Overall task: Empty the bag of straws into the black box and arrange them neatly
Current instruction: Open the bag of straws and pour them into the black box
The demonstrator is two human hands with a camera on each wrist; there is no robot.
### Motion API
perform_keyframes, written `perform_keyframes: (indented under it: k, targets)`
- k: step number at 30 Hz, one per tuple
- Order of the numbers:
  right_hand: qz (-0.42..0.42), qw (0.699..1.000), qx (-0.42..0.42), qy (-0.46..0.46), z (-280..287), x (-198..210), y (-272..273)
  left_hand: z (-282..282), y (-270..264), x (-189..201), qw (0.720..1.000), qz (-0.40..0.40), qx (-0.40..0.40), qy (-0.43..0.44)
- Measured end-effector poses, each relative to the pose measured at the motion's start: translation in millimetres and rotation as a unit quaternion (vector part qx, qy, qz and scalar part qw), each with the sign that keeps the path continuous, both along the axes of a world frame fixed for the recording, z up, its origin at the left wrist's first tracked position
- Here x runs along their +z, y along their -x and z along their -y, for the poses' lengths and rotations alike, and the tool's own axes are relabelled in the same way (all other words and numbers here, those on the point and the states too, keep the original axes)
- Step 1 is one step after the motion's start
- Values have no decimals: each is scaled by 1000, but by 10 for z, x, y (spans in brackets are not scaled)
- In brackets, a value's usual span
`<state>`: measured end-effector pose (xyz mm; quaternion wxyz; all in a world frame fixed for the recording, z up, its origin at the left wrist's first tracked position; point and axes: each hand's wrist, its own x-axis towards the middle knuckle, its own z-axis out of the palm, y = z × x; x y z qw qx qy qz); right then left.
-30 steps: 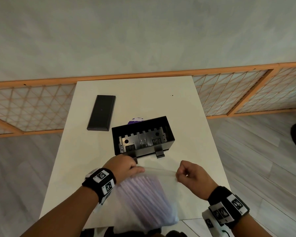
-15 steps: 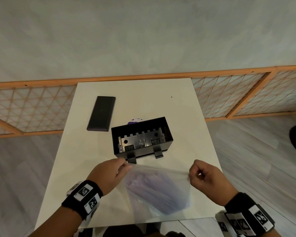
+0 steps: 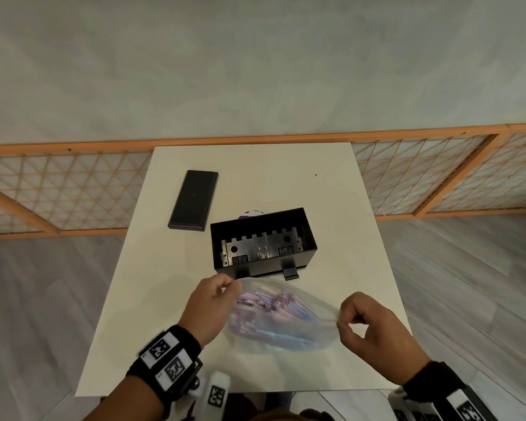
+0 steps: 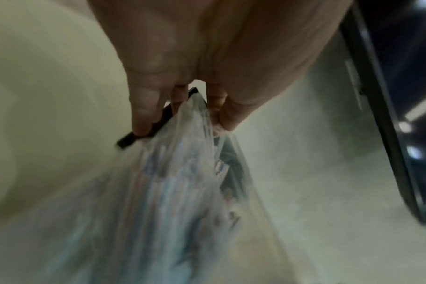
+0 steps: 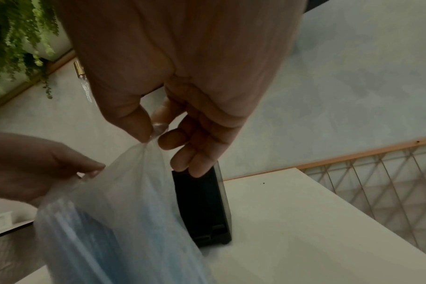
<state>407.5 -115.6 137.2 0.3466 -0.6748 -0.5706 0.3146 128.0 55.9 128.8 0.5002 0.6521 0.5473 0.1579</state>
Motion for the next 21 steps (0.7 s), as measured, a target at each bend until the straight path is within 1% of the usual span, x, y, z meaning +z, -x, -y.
perform_keyframes:
  k: [1, 2, 3, 4, 5, 8, 12, 14, 17, 21]
  targets:
    - [1, 1000, 3, 4, 19, -33, 21, 24, -27, 27, 997, 31, 37, 68]
    - [2, 1000, 6, 7, 34, -61, 42, 41, -59, 42, 985, 70, 79, 136]
    - [4, 1000, 10, 11, 47, -80, 65, 62, -93, 81, 967, 114, 114, 197]
    - [6, 1000, 13, 13, 60, -96, 85, 82, -115, 121, 949, 153, 137, 239]
    - [7, 1000, 17, 16, 75, -111, 102, 99, -133, 165, 937, 181, 148, 259]
    - [-8, 999, 27, 32, 117, -146, 166, 119, -147, 239, 917, 242, 154, 279]
    - [-59, 995, 16, 77, 84, -223, 290, 99, -200, 245, 903, 264, 166, 297]
    - [-70, 995, -13, 75, 9, -301, 352, 84, -227, 207, 901, 263, 177, 295]
    - [-75, 992, -79, 55, -142, -442, 420, 43, -235, 136, 899, 260, 193, 294]
    - [-23, 987, -146, 58, -324, -568, 447, 48, -228, 92, 882, 275, 210, 319]
